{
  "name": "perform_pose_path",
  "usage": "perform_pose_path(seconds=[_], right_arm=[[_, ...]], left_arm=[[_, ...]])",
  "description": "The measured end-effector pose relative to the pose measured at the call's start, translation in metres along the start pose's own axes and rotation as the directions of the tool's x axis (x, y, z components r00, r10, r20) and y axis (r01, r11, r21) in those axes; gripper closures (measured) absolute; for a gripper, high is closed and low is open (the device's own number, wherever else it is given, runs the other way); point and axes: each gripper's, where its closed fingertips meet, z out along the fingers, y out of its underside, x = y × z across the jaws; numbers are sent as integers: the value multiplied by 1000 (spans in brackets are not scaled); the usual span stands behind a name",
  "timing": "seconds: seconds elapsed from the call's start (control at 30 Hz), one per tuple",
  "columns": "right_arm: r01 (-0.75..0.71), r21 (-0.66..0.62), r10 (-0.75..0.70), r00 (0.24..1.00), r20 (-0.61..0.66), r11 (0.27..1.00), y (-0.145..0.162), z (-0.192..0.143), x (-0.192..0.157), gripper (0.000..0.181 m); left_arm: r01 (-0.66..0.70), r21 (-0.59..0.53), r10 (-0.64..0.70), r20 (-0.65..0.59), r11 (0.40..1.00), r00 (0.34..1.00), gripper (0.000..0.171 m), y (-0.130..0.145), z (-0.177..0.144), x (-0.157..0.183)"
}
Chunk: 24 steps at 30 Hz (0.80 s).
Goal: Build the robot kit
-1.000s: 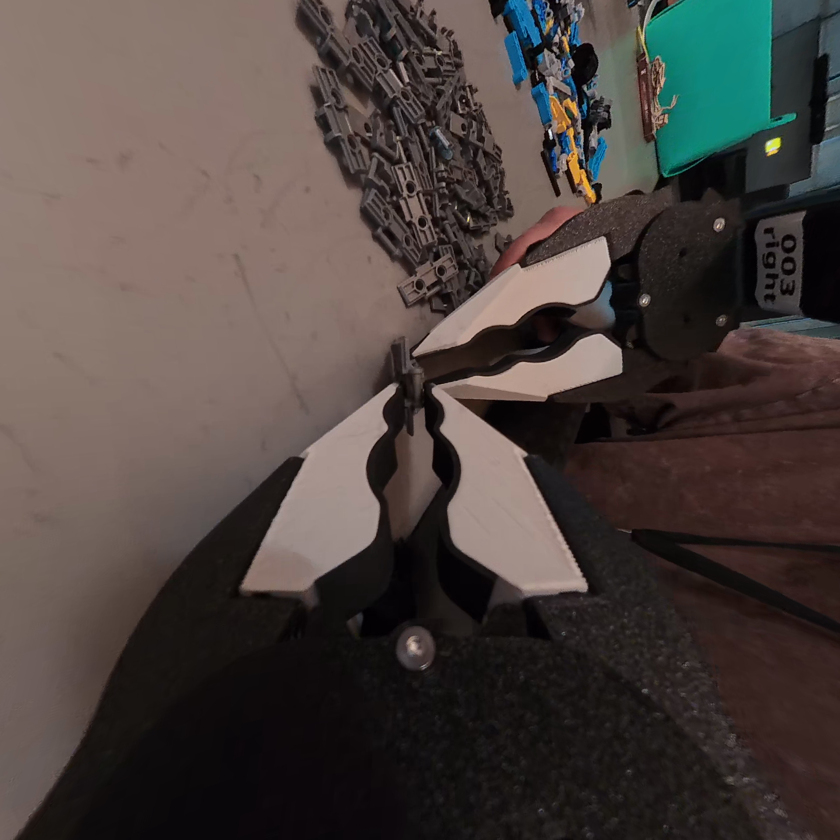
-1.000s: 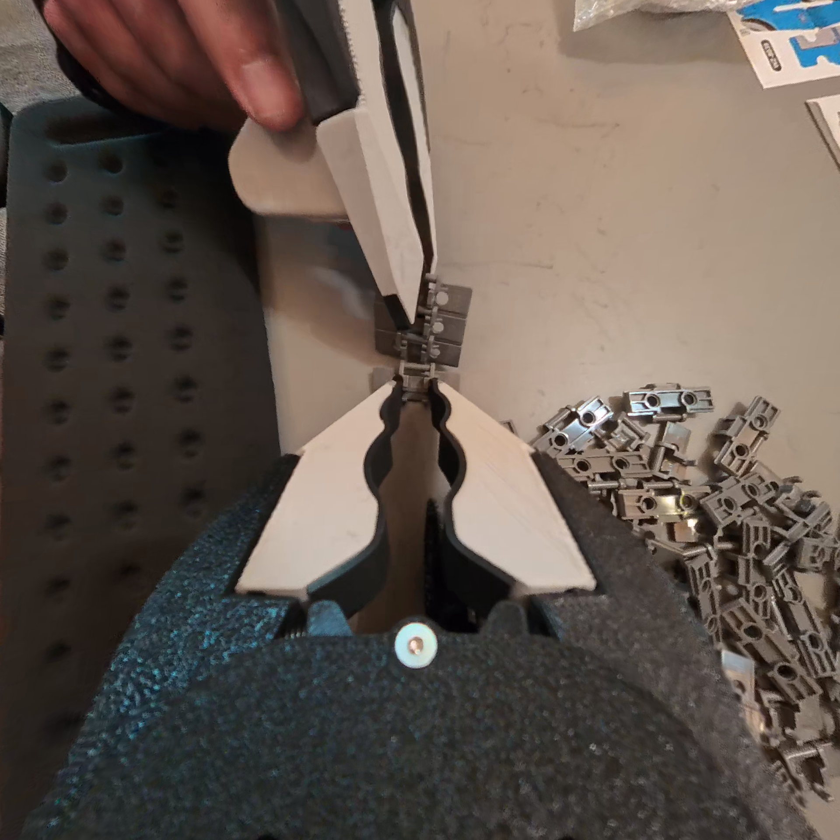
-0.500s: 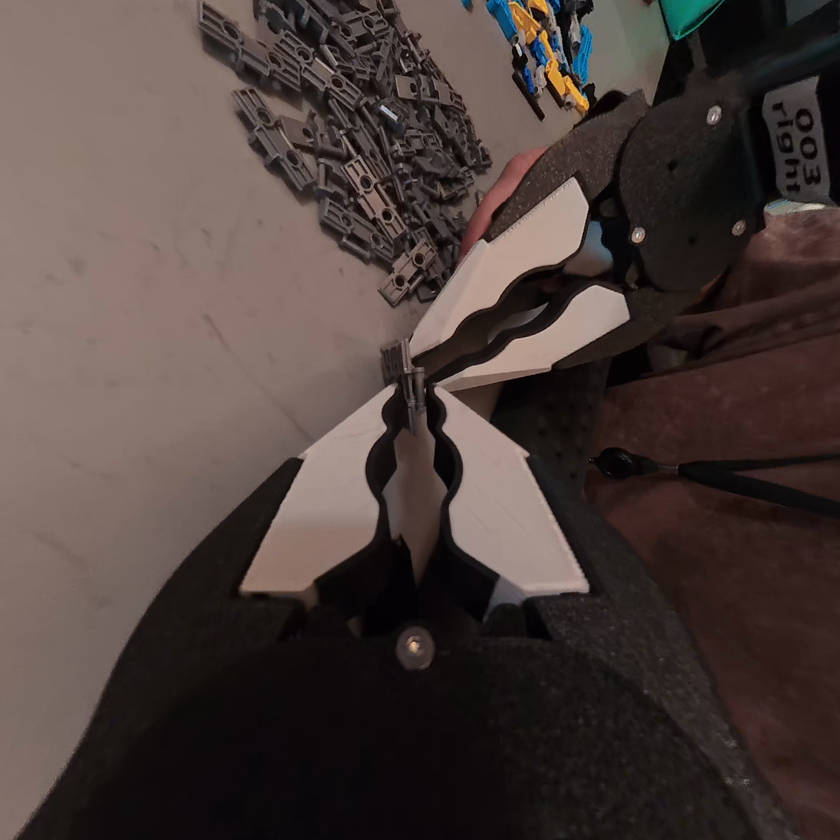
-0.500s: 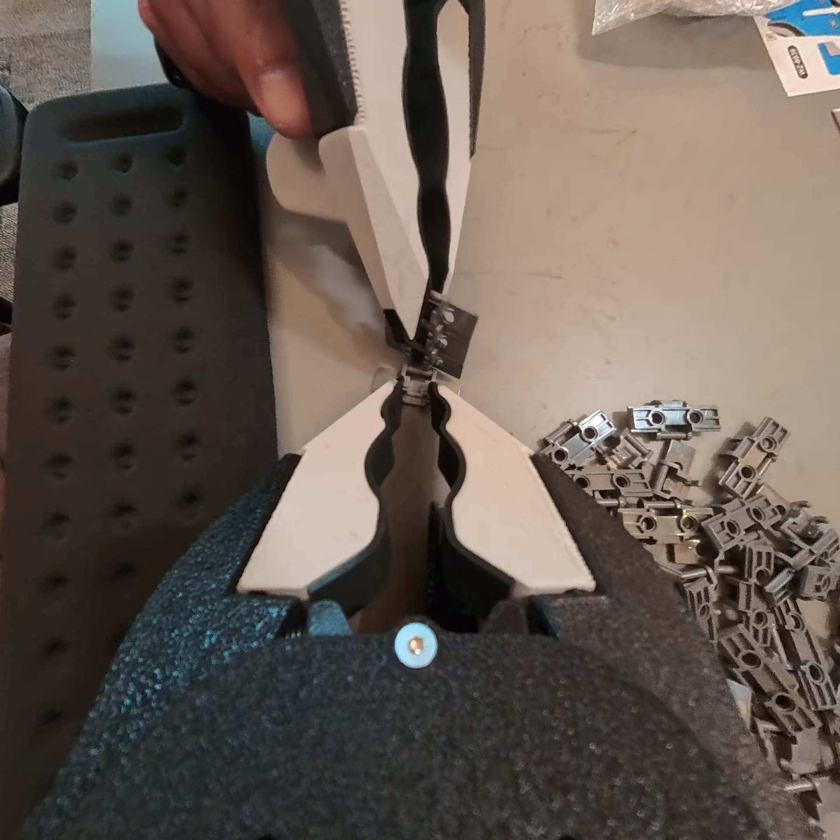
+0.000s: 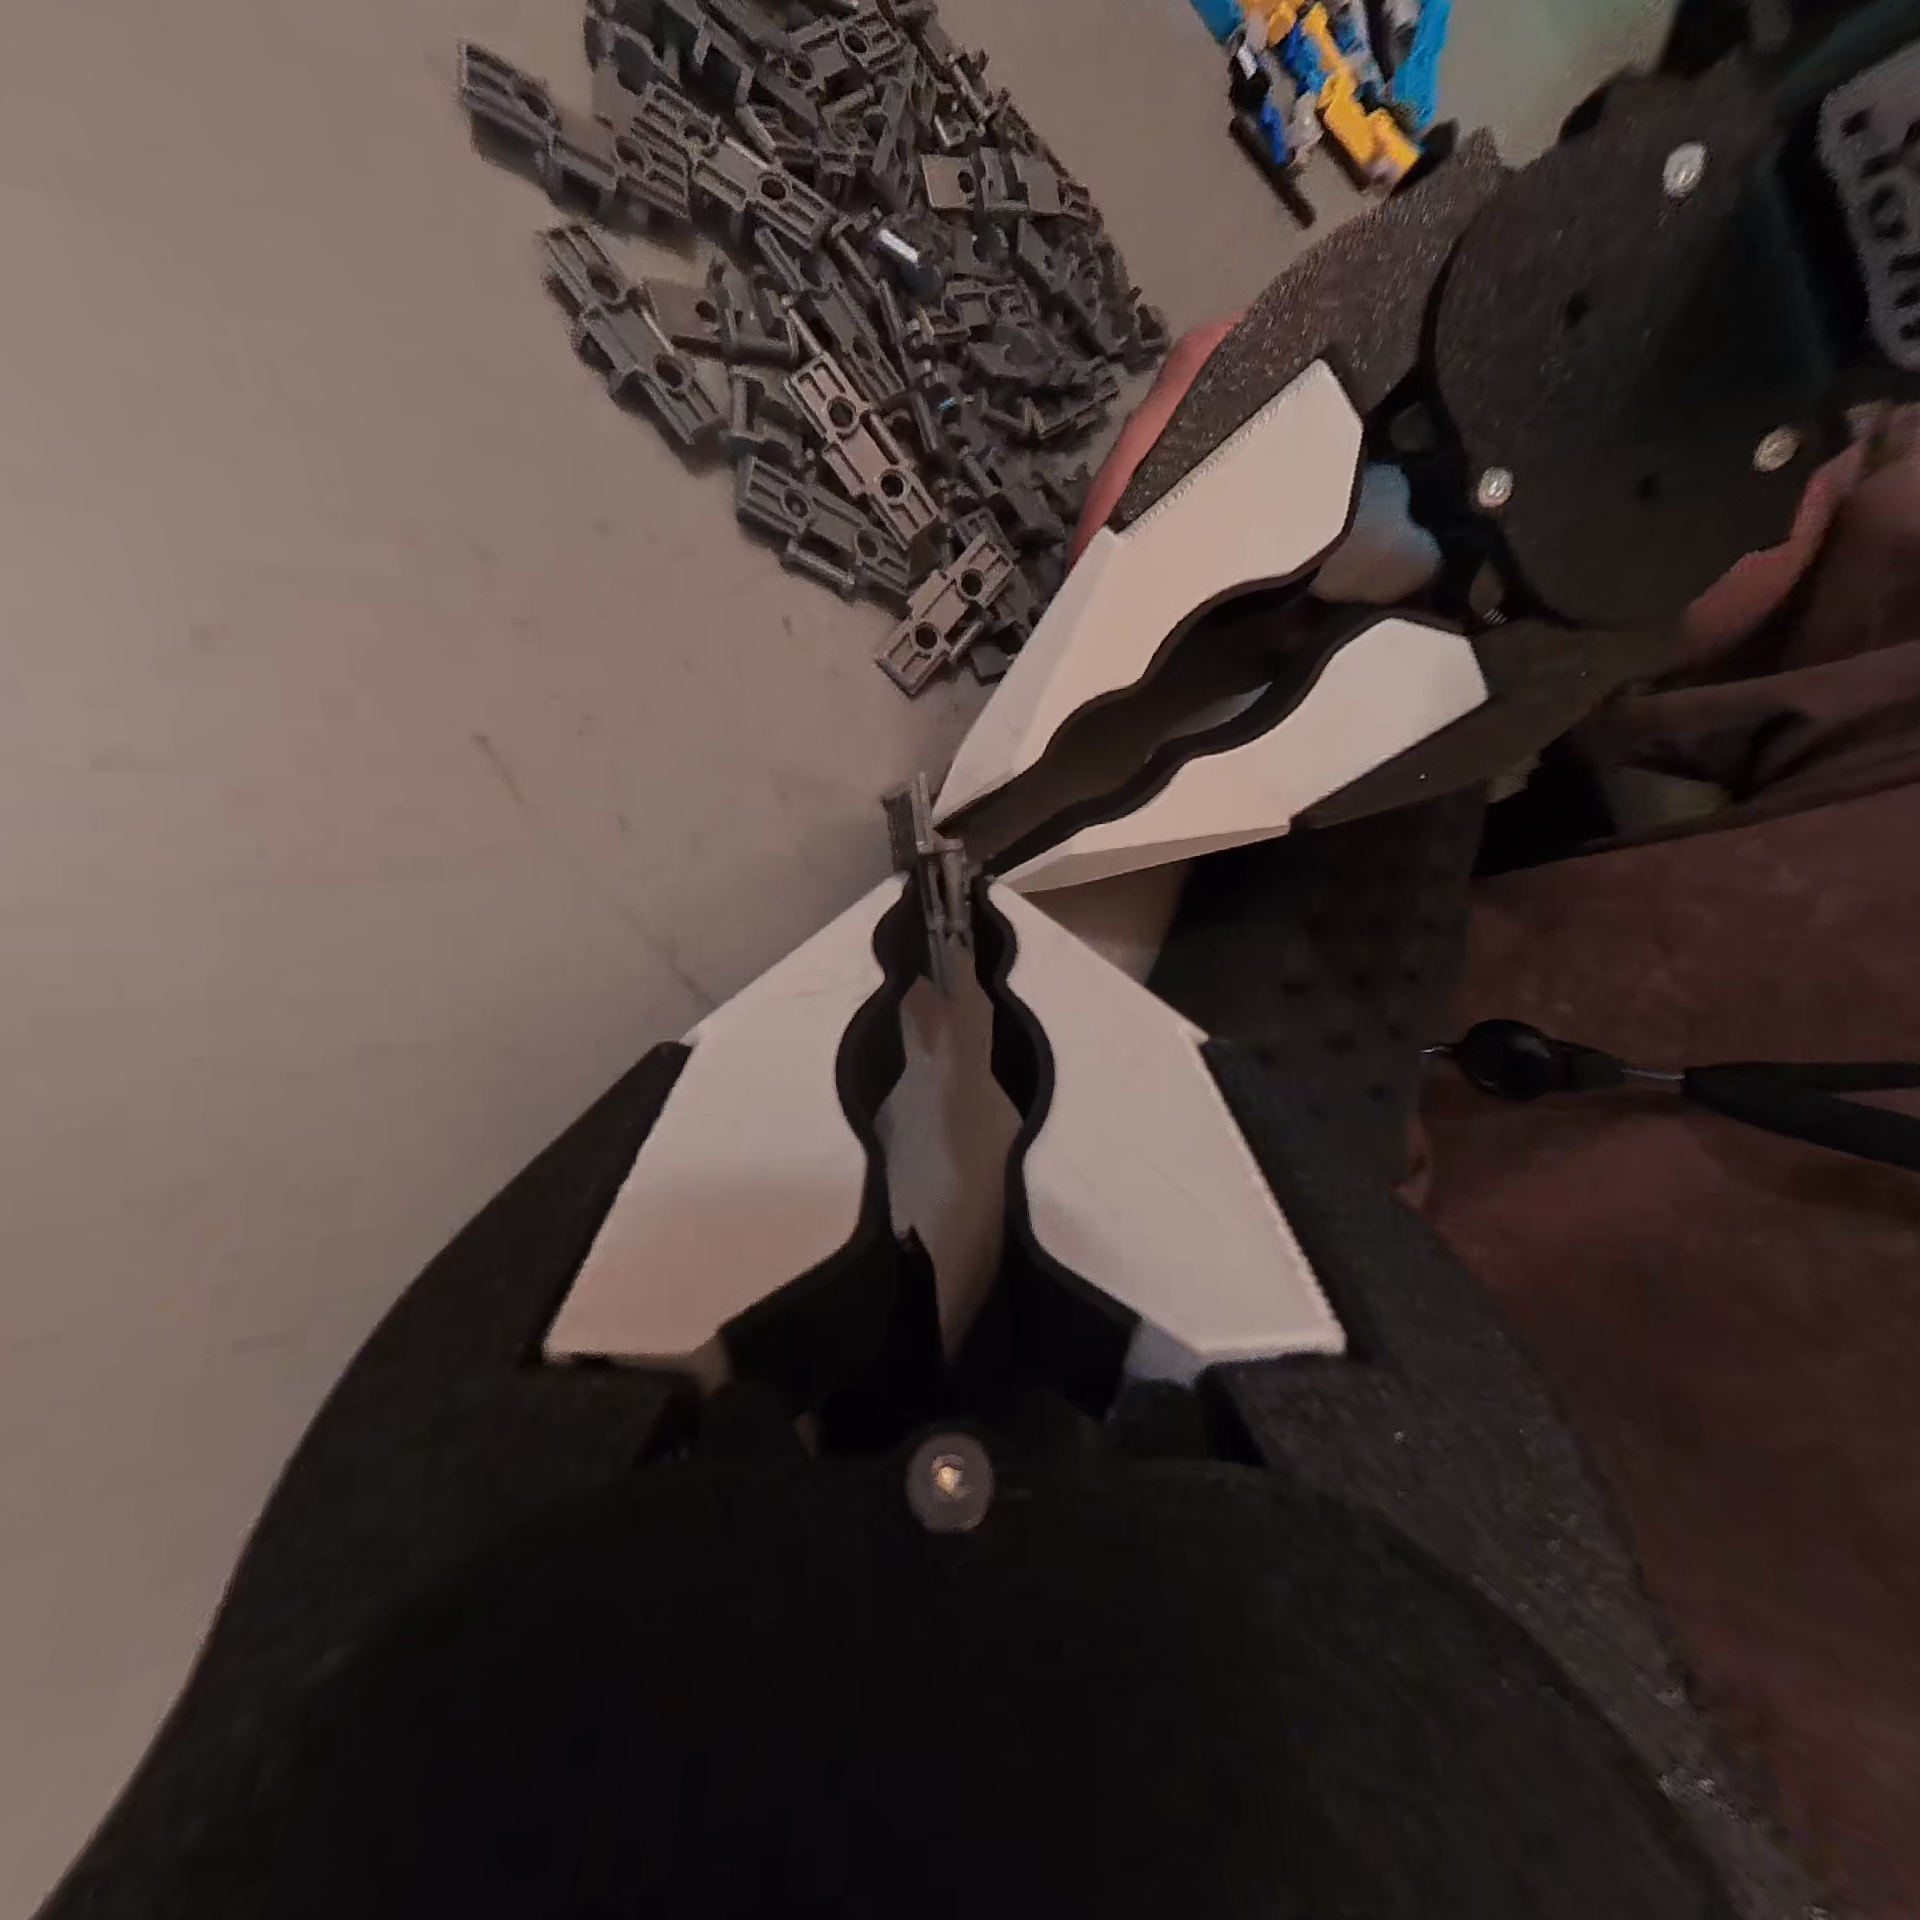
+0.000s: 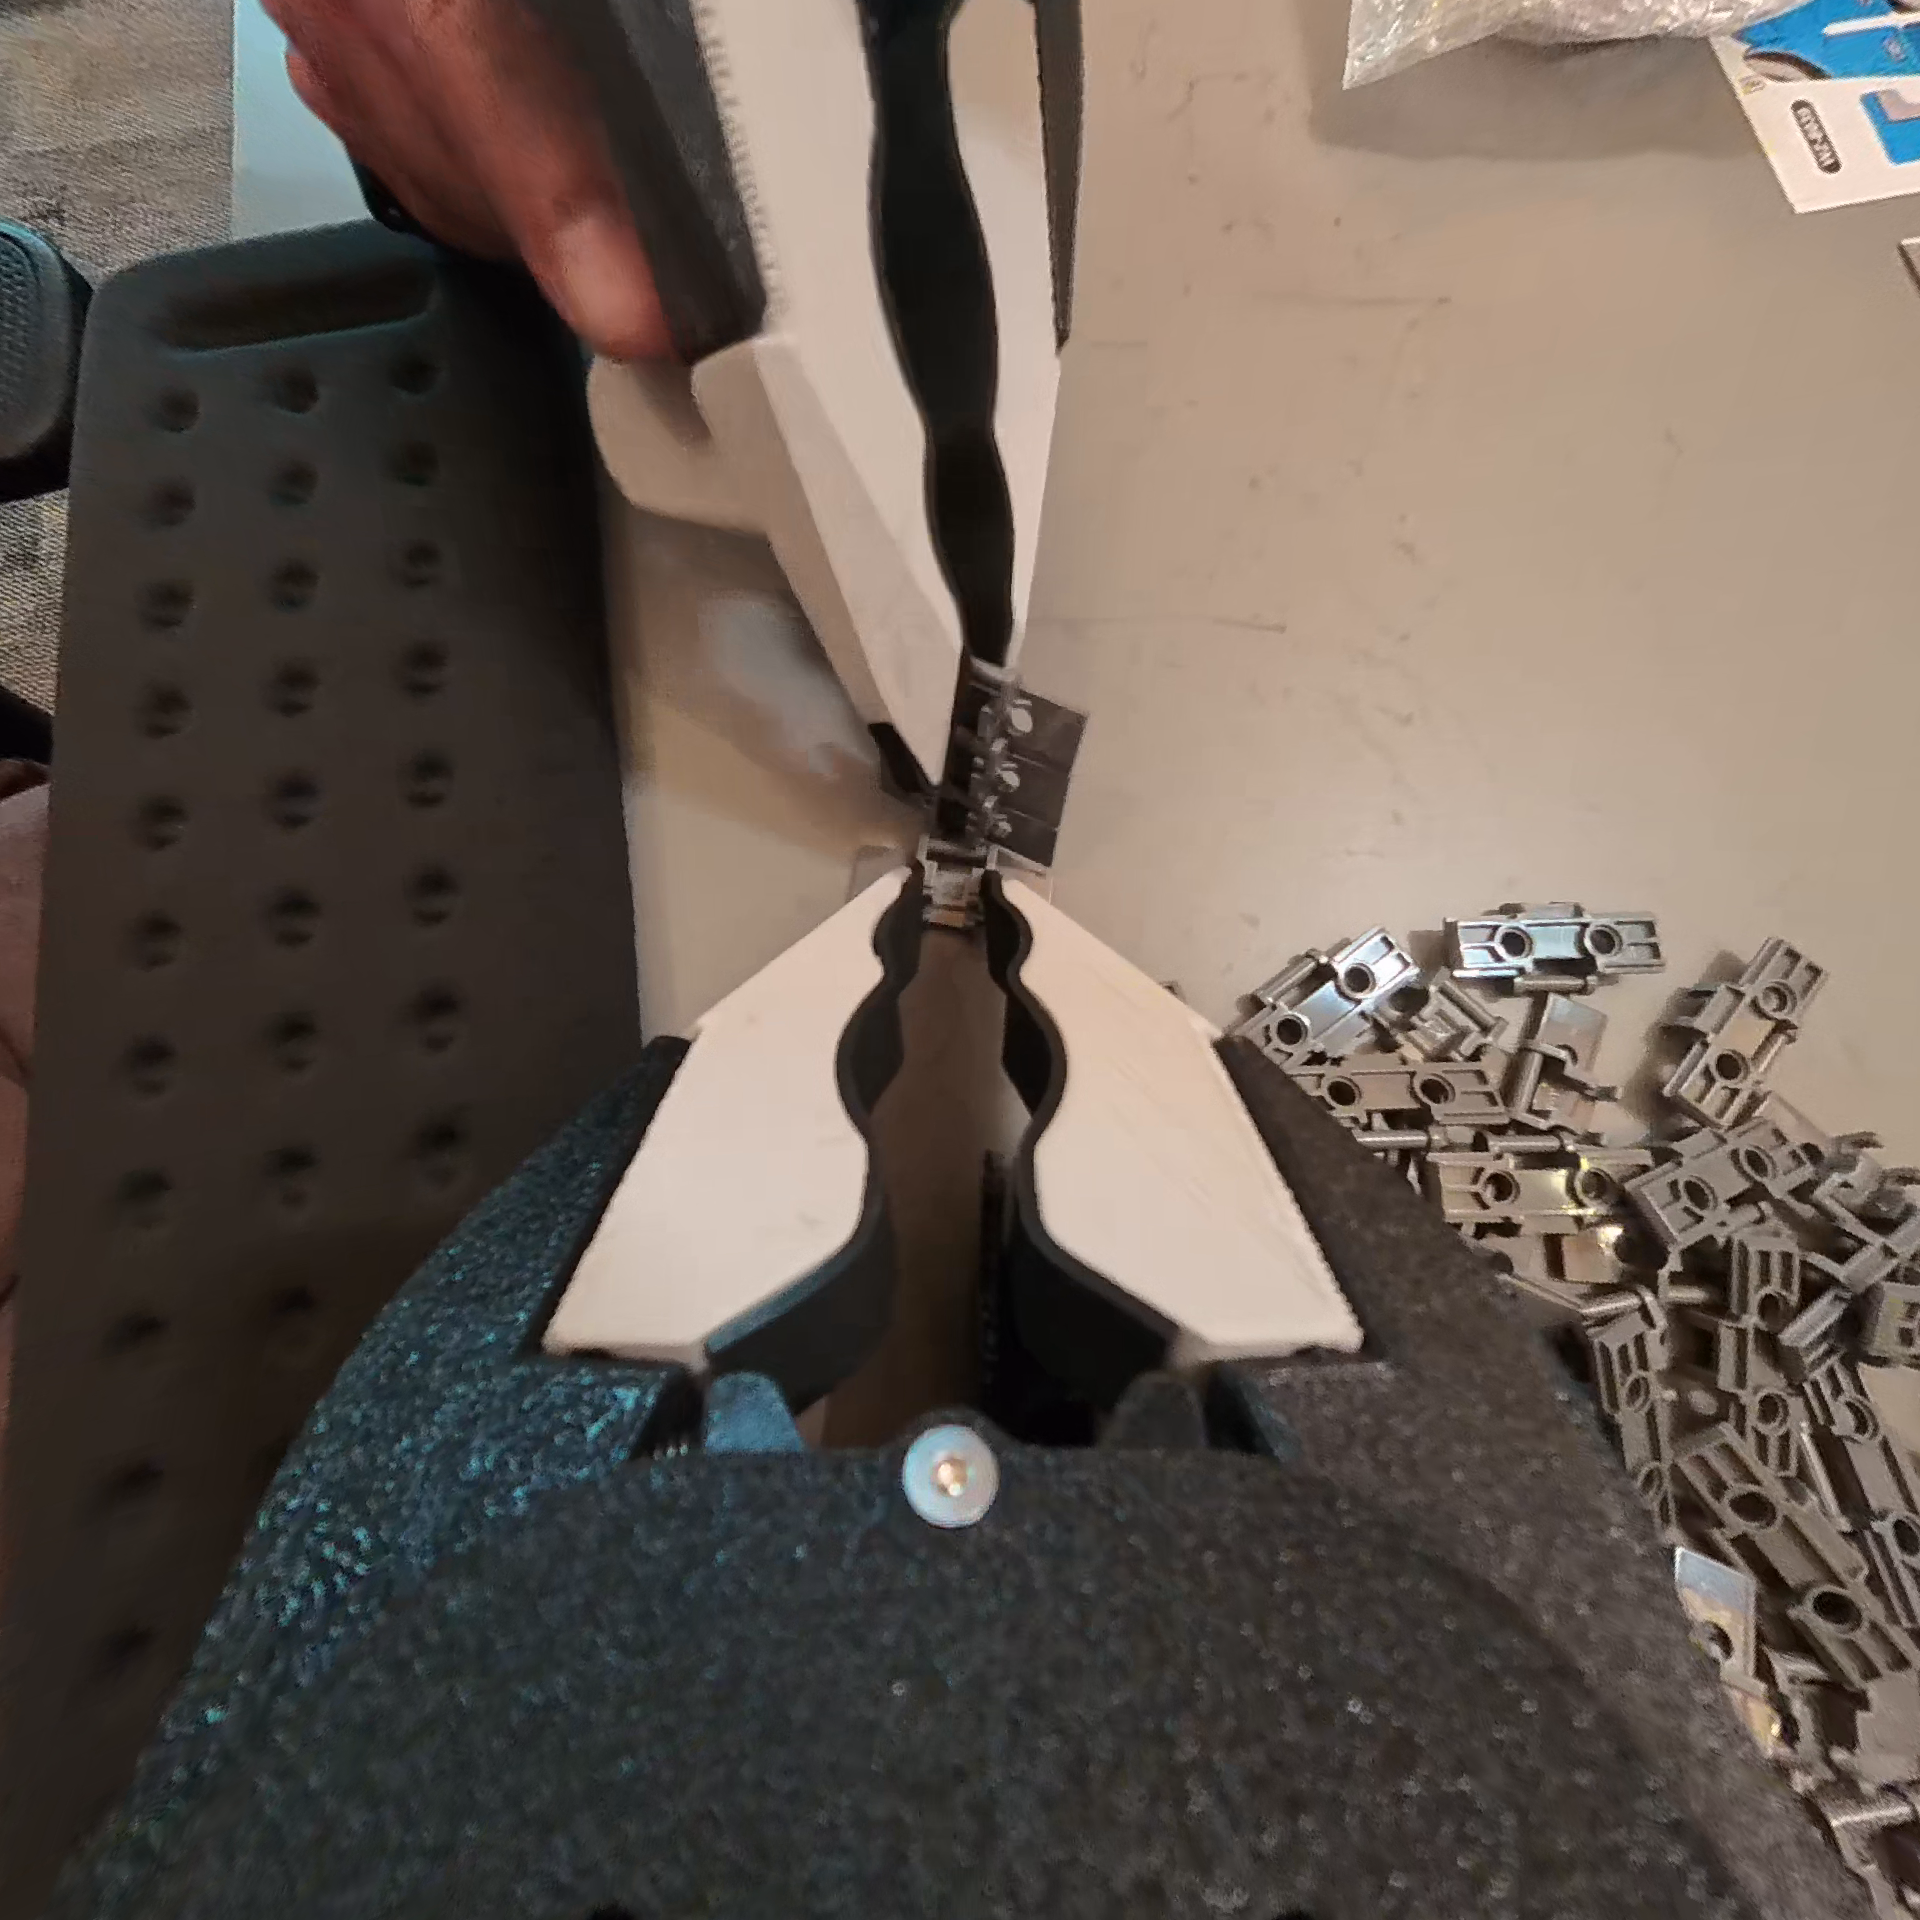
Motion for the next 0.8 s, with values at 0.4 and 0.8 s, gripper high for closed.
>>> perform_pose_path(seconds=[0.4,0.8], right_arm=[[3,9,-3,1000,-13,1000,1,-1,1,169],[-95,34,91,991,99,995,2,-6,-3,169]], left_arm=[[-120,-152,148,188,981,971,163,11,11,-5],[-70,-71,77,101,995,992,164,11,11,2]])
